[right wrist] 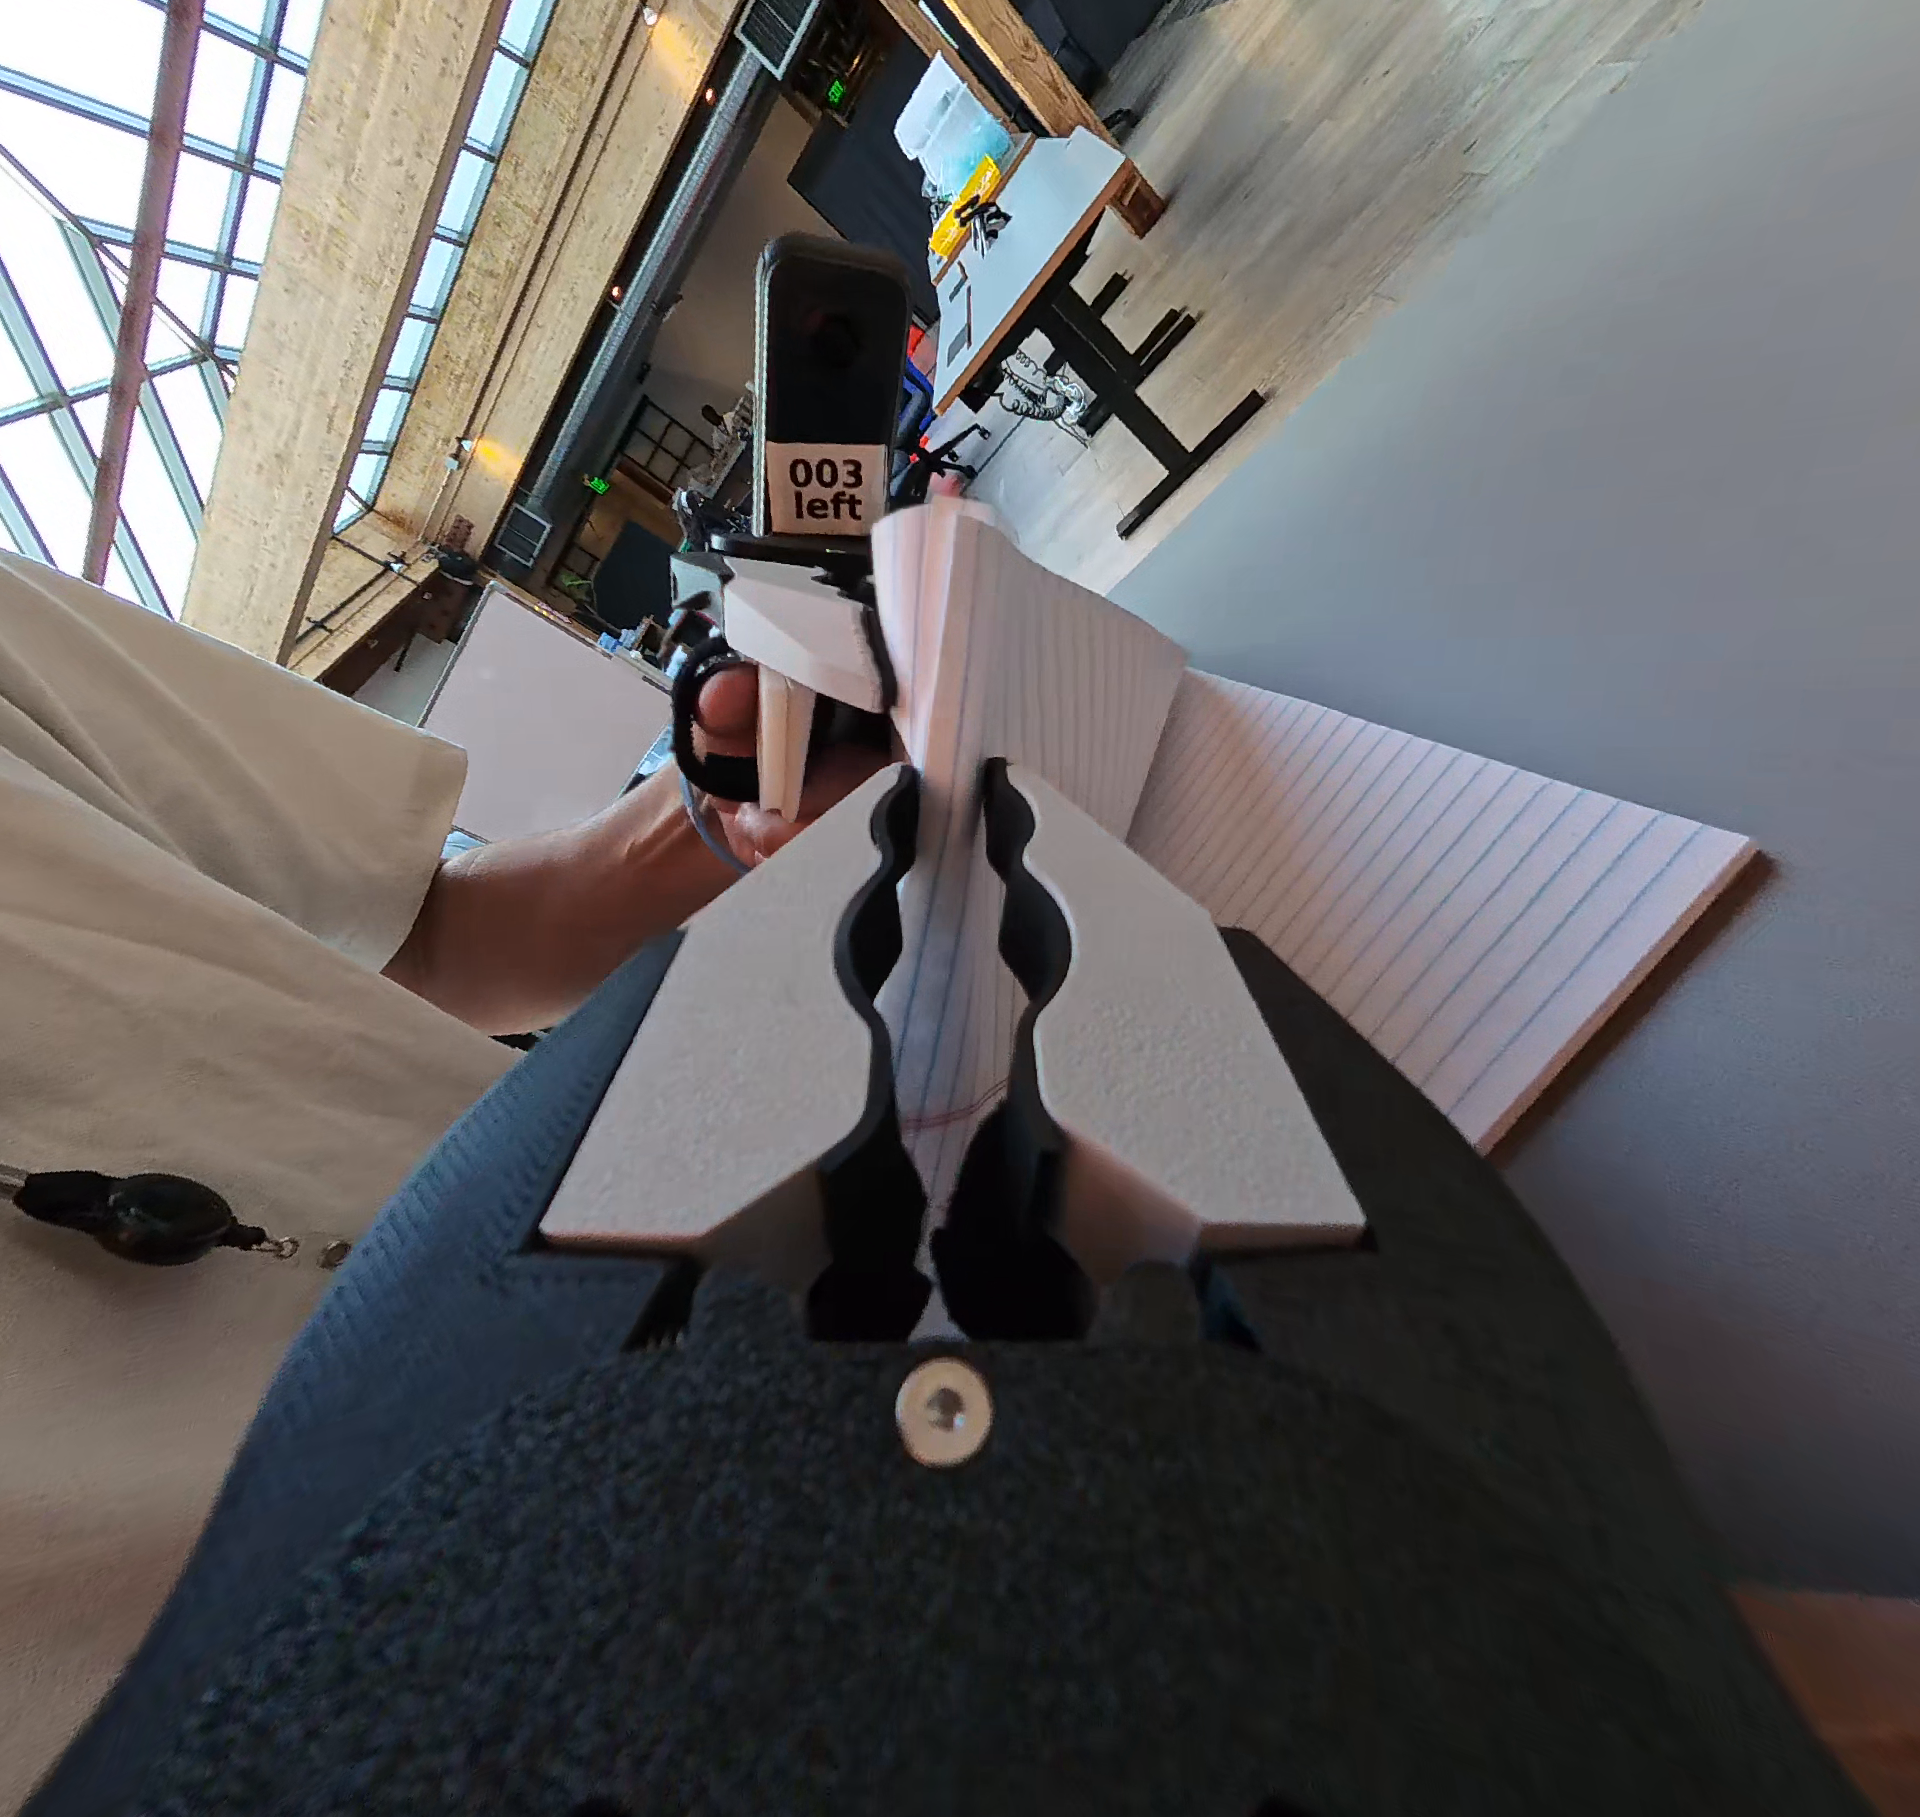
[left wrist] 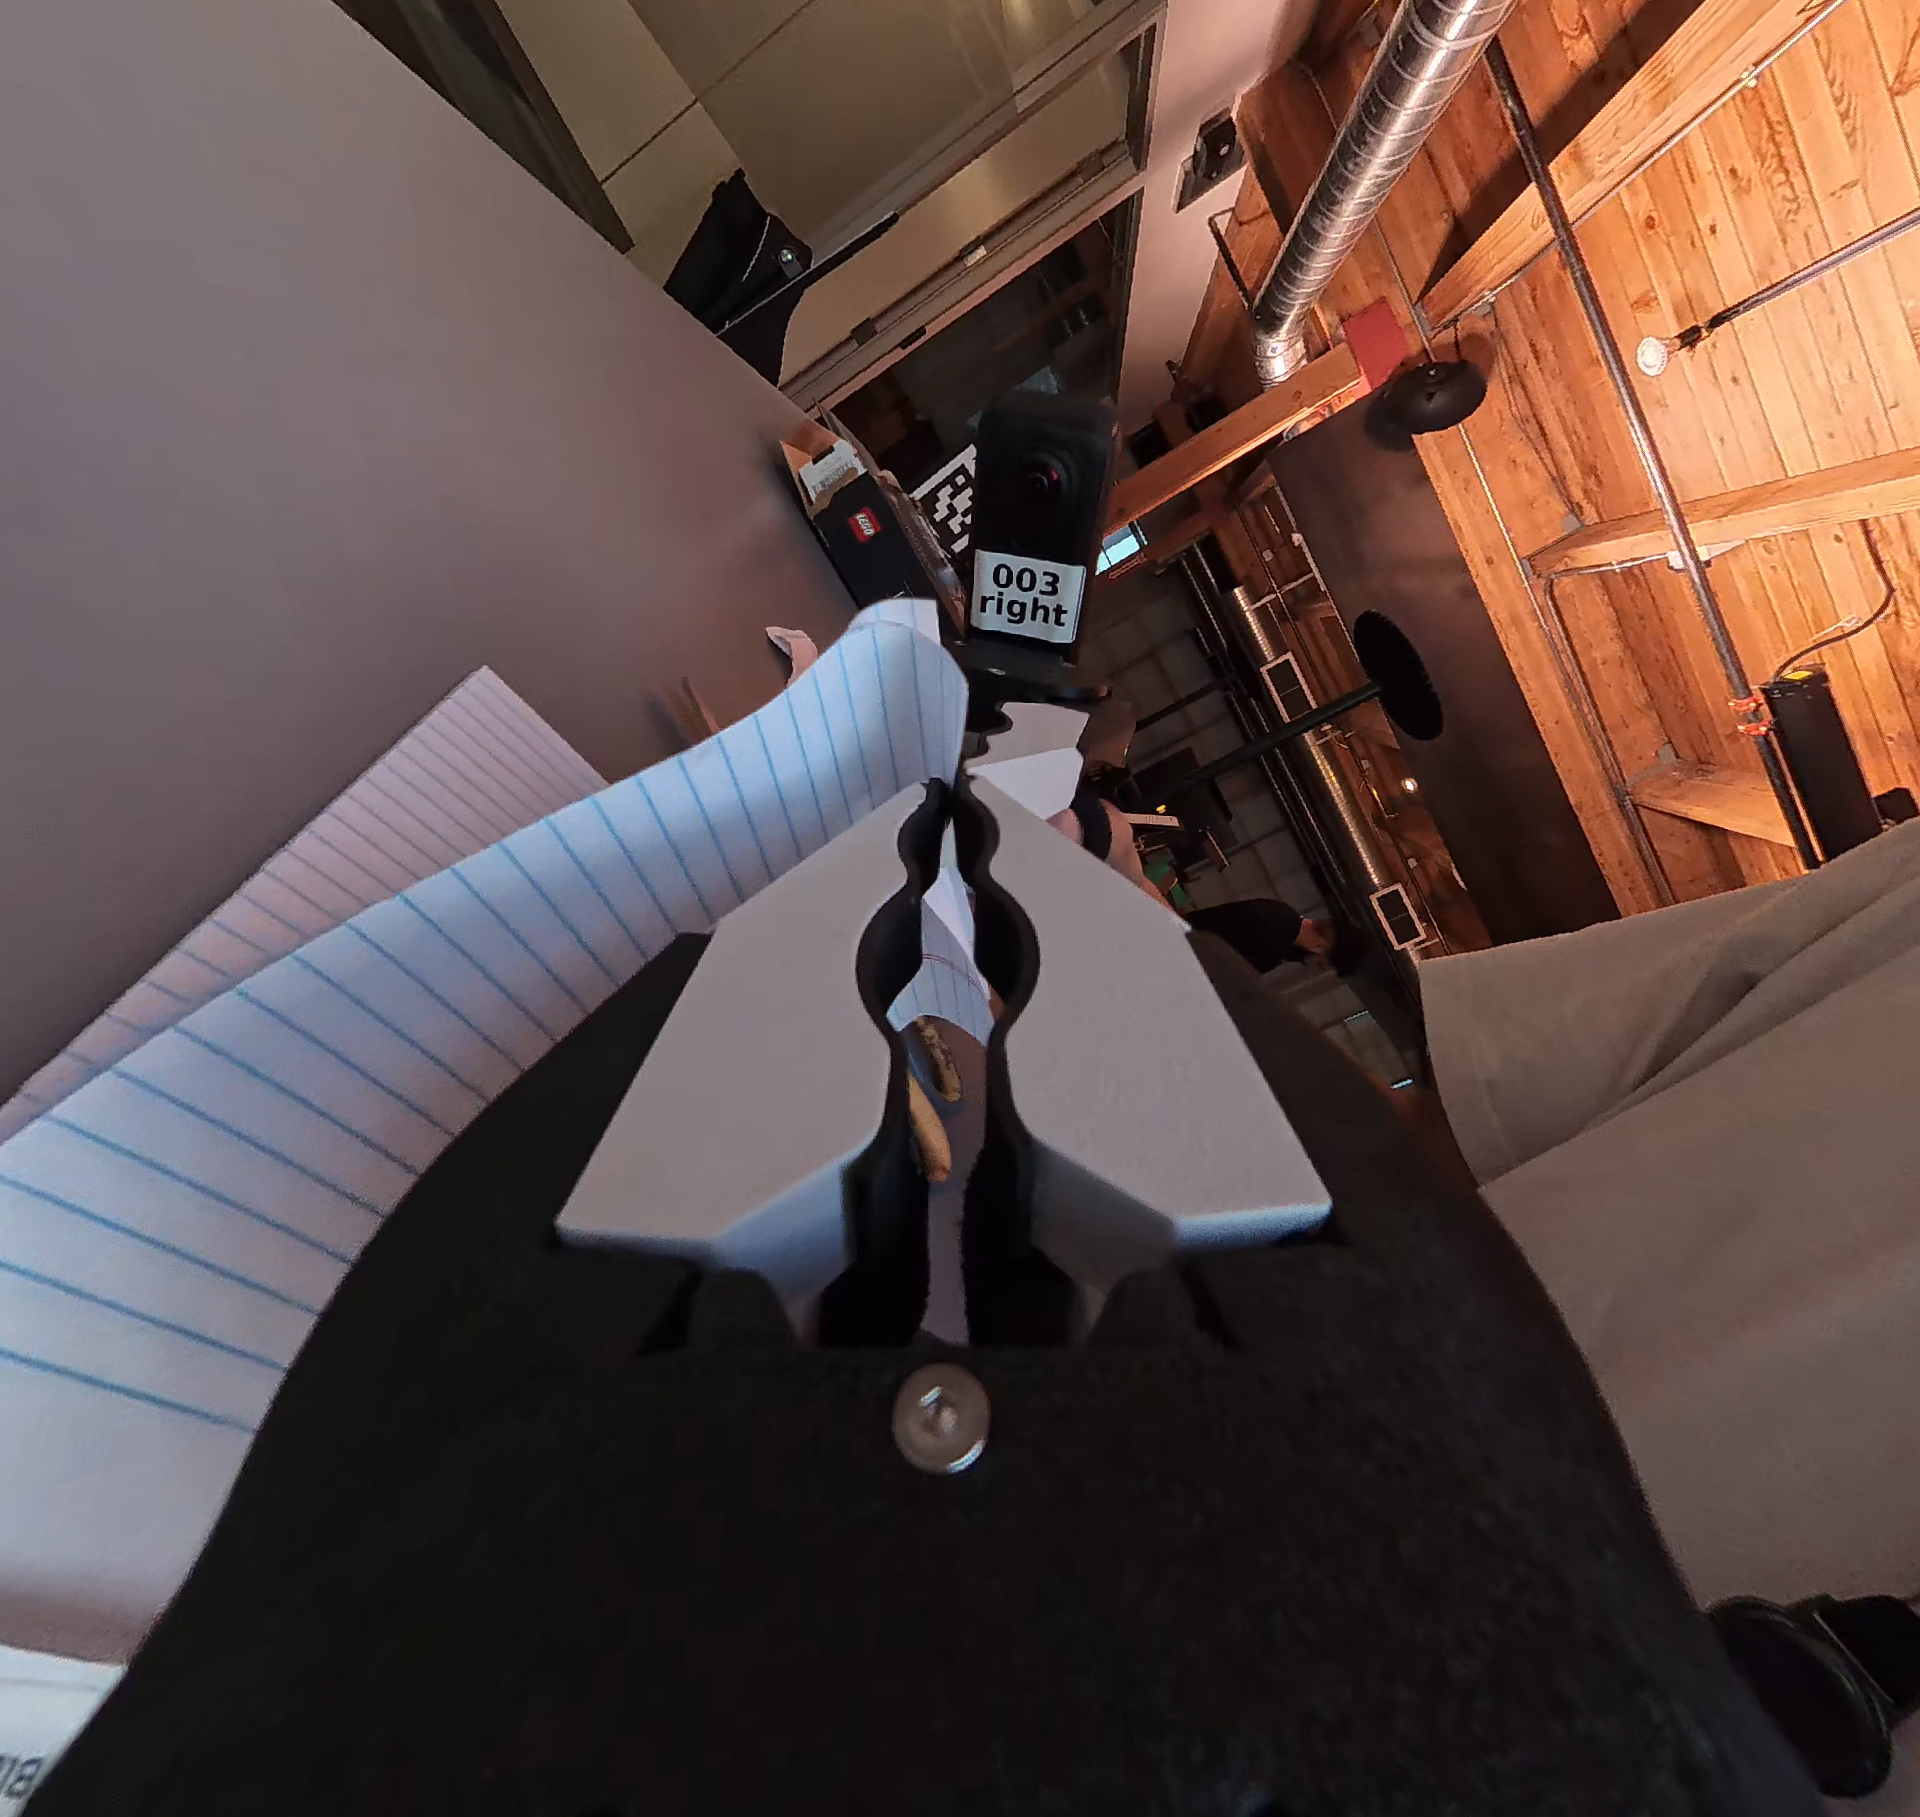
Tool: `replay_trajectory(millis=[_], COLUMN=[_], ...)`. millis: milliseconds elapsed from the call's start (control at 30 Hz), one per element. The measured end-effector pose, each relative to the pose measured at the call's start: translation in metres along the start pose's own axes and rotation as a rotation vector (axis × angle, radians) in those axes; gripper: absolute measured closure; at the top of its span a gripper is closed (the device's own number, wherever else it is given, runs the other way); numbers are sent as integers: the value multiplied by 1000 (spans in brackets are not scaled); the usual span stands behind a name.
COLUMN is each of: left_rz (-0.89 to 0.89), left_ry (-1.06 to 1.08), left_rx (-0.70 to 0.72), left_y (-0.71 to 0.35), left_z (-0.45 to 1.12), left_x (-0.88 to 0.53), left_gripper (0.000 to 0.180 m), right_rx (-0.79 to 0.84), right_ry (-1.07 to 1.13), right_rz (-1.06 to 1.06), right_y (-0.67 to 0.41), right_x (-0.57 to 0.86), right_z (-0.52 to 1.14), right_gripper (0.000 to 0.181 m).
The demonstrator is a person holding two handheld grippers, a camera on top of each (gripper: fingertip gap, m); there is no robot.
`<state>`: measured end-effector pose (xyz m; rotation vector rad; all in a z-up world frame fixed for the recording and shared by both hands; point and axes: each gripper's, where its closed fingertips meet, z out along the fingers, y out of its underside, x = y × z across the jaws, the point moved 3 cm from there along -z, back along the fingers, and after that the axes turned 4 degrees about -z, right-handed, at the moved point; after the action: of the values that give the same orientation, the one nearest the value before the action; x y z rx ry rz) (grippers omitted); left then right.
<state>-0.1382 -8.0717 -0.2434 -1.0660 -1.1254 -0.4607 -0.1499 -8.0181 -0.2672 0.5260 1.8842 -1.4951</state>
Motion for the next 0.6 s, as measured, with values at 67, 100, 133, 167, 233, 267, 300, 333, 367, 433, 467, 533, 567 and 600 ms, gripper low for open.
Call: replay_trajectory(millis=[67, 100, 133, 167, 233, 267, 300, 333, 367, 433, 467, 533, 567, 600], left_rz=[2, 6, 6, 6, 7, 4, 0, 0, 2, 4, 3, 2, 3, 1], left_ry=[1, 3, 5, 1, -10, -8, -7, -7, -11, -14, -13, -11, -10, -8], left_rx=[4, 7, 9, 10, 10, 13, 16, 17, 18, 17, 18, 22, 23, 26], left_y=[0, 0, -1, -1, 0, 1, 1, 1, 1, 0, 0, 0, 0, 0], left_z=[-1, 0, 0, 0, 1, 0, -2, -3, -4, -4, -5, -6, -7, -7], left_x=[-1, 0, 0, -1, -2, -1, -1, -1, -1, -2, -2, -2, -2, -3], left_gripper=[178, 178, 179, 178, 179, 179, 179, 179, 179, 179, 180, 180, 180, 180], right_rx=[15, 21, 18, 15, 10, 15, 19, 25, 27, 30, 33, 40, 48, 60], right_ry=[1, -4, -8, 1, 13, 14, 13, 9, 6, -1, -7, -13, -19, -27], right_rz=[13, 19, 20, 16, 16, 17, 19, 25, 31, 39, 44, 58, 67, 79], right_y=[-1, -2, -1, -1, -1, -1, -2, -2, -2, -2, -3, -3, -4, -5], right_x=[2, 2, 1, 2, 3, 4, 4, 4, 4, 4, 4, 4, 4, 4], right_z=[-1, -2, -2, -1, -1, -2, -2, -3, -2, -2, -2, -2, -2, -3], right_gripper=[173, 174, 174, 174, 174, 174, 174, 174, 173, 173, 173, 172, 172, 173])
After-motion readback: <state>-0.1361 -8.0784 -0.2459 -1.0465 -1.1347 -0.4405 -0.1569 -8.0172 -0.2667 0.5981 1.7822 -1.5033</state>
